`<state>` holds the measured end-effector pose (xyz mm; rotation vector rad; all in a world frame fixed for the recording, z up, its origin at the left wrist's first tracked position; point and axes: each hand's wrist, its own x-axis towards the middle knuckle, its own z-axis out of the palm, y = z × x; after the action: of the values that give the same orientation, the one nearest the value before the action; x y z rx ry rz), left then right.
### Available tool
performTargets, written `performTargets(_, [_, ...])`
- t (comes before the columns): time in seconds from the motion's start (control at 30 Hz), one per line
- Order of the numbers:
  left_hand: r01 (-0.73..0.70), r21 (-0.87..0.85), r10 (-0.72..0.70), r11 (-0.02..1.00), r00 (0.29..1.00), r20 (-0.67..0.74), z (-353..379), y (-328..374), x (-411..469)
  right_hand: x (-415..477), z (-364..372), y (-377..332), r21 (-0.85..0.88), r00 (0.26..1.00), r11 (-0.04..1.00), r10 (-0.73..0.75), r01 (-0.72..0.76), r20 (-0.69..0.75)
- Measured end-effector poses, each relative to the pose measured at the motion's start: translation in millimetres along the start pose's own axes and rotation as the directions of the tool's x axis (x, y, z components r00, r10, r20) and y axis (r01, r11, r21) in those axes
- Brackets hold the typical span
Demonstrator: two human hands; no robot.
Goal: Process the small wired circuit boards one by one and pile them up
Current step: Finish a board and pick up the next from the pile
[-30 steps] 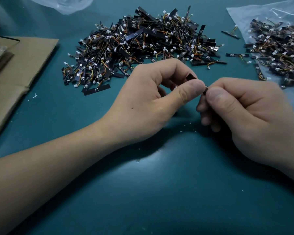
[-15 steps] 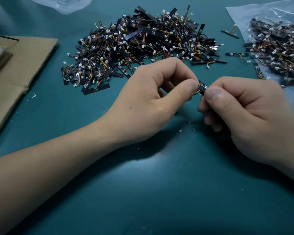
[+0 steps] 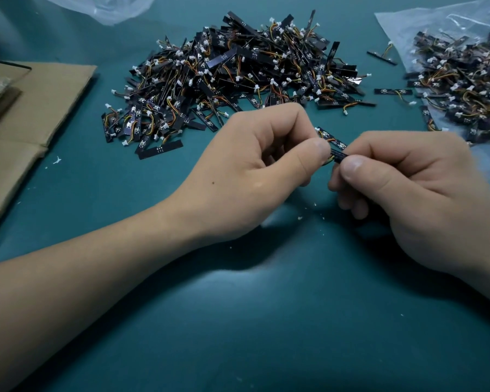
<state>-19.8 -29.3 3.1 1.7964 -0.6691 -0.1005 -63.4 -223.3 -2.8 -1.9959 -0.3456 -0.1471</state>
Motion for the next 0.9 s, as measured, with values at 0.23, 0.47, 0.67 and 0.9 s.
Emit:
performTargets(0.23, [-0.025, -0.033, 0.026, 0.999, 1.0, 0.017, -1.4, -2.8, 0.4, 1.1, -1.4, 1.0, 0.009, 0.999, 1.0, -0.009, 0.008, 0.051])
performTargets(0.47, [-0.012, 0.029, 0.012, 0.999, 1.0, 0.029, -0.6, -1.6, 0.6, 4.5, -3.4, 2.2, 0.012, 0.993, 1.0, 0.027, -0.029, 0.116])
performTargets(0.67, [0.014, 0.03, -0.015, 0.999, 0.999, 0.03, -0.1, -0.8, -0.5, 4.3, -2.9, 1.8, 0.013, 0.992, 1.0, 0.026, -0.028, 0.125])
performTargets(0.9, [0.018, 0.036, -0.019, 0.999, 0.999, 0.034, 0.1, 0.4, -0.4, 4.8, -3.9, 1.6, 0.043, 0.992, 0.999, 0.028, -0.033, 0.126])
